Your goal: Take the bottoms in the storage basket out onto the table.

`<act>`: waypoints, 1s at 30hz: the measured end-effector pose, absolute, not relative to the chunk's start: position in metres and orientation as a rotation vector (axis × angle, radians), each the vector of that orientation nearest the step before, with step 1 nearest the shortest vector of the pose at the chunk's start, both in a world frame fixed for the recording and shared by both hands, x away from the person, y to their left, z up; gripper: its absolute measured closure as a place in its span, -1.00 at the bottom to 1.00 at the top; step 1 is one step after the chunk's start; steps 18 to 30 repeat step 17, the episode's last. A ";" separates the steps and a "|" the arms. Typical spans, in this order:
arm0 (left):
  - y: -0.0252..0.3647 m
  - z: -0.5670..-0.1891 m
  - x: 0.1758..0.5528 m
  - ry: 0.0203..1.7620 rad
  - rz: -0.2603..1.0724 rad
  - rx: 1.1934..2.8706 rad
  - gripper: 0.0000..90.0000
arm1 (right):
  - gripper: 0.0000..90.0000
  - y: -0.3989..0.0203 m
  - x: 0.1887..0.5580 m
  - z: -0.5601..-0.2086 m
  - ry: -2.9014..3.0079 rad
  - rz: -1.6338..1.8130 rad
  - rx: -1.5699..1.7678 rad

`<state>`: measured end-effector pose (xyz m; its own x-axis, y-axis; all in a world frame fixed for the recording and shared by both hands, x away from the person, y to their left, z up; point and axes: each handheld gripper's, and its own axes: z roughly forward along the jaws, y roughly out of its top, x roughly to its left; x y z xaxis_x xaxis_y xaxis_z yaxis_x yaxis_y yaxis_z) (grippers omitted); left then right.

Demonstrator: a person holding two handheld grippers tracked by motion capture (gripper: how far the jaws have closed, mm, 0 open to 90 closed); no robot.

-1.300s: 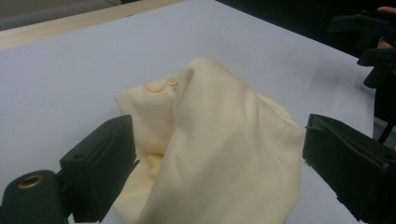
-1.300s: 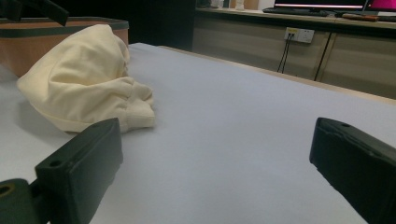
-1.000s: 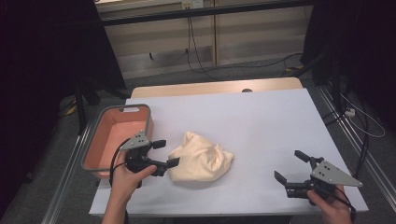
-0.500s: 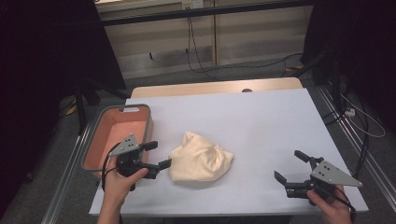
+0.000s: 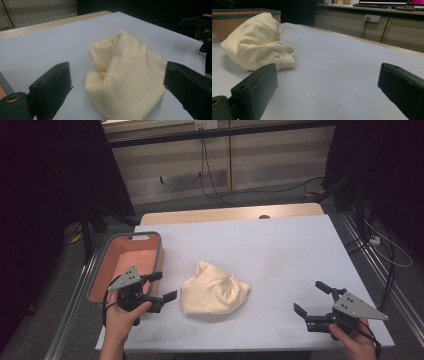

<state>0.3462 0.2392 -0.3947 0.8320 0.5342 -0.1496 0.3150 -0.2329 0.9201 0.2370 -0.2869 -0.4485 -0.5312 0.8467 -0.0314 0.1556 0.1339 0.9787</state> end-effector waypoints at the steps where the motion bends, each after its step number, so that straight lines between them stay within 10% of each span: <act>1: 0.240 -0.395 0.346 0.645 0.237 1.838 -0.83 | -0.95 -0.287 0.237 -0.449 1.800 1.438 0.967; 30: 0.254 -0.399 0.345 0.685 0.244 1.822 -0.83 | -0.95 -0.289 0.234 -0.448 1.792 1.429 0.971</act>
